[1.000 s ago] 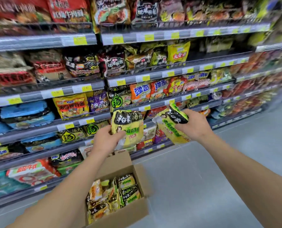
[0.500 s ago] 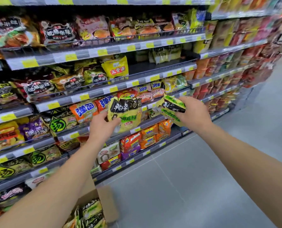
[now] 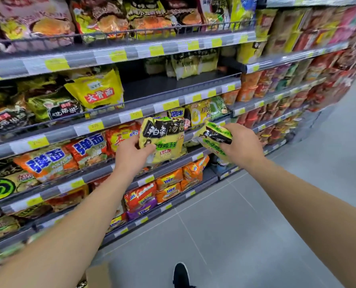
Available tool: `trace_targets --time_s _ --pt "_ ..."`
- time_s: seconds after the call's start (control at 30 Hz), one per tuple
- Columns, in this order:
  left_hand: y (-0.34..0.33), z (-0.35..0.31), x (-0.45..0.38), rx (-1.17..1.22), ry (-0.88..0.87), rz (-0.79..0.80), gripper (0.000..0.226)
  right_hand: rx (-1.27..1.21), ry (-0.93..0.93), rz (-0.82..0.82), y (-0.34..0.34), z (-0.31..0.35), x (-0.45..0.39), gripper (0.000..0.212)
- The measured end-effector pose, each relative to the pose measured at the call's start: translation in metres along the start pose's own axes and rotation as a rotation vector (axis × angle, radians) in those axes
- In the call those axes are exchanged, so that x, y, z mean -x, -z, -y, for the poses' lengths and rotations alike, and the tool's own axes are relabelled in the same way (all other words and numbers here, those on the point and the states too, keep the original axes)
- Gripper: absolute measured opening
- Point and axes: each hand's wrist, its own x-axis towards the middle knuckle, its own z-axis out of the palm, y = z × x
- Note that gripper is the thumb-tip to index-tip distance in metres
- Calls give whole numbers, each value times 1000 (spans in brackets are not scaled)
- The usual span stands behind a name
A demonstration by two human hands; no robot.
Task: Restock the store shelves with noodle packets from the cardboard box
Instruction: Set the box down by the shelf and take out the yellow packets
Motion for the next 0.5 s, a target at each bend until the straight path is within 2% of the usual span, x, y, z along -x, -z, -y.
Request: trace_targets --time_s 0.07,0.17,0.4,0.5 --pt "-17 -1 -37 -14 10 -15 7 -7 7 34 -10 -17 -40 29" --pt "-37 -12 -88 -24 10 -24 7 12 14 37 -15 -40 -97 44" --pt "-81 -48 -186 -17 -69 -47 4 111 134 -147 4 -87 -215 41" --pt "-104 -66 -218 -46 -156 -87 16 220 240 -195 7 -105 -267 48"
